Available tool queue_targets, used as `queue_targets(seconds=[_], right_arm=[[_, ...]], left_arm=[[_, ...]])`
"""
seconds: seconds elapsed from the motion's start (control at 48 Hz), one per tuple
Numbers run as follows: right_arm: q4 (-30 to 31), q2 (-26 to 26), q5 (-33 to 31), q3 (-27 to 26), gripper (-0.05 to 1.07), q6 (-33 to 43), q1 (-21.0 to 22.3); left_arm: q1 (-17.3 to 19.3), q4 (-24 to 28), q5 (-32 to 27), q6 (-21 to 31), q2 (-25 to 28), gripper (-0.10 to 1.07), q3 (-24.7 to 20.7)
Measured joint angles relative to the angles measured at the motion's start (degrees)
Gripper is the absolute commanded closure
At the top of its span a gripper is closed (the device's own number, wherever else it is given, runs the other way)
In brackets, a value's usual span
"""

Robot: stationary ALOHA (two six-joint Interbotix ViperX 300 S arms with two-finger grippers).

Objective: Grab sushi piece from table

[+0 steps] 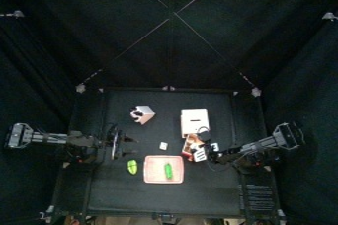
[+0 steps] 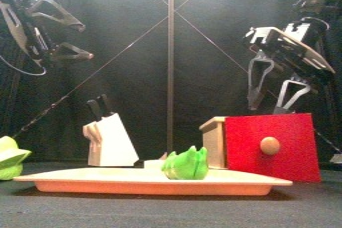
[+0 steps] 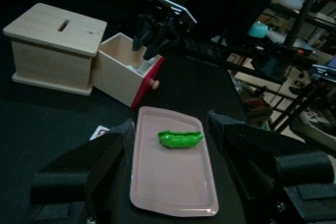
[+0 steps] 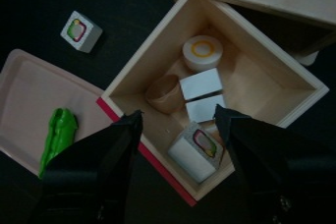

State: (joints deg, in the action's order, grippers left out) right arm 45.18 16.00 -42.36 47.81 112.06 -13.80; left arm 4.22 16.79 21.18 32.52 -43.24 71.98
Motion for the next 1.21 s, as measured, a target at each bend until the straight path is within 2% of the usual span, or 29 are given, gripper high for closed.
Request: queue_targets(seconds=[0.25,0.417,0.729,0.979,1.208], right_arm=[[2.2,-0.4,0.0,-1.8,0.1,0.1,0.0],[6.5,-2.2,1.1,-4.7,0.1,0.1,0.0],[16.6,-10.9,7.8,-11.9,0.1,-0.4,0.8],[18.3,-17.9,7.9,-19.2,0.09,-0.6,3.8],[16.0,-23.8,8.3,-24.3,0.09,-0.8,6.0]], left_arm=[[0.1,0.0,0.0,-0.1,0.0,0.03,0.0],[0.4,0.0,0.0,-0.1,0.0,0.03,0.0],[0.6,0.0,0.0,0.0,0.0,0.03,0.4],[0.6,0.0,0.0,0.0,-0.1,0.03,0.4],[0.7,0.0,0.0,0.0,0.0,0.03,0.4]])
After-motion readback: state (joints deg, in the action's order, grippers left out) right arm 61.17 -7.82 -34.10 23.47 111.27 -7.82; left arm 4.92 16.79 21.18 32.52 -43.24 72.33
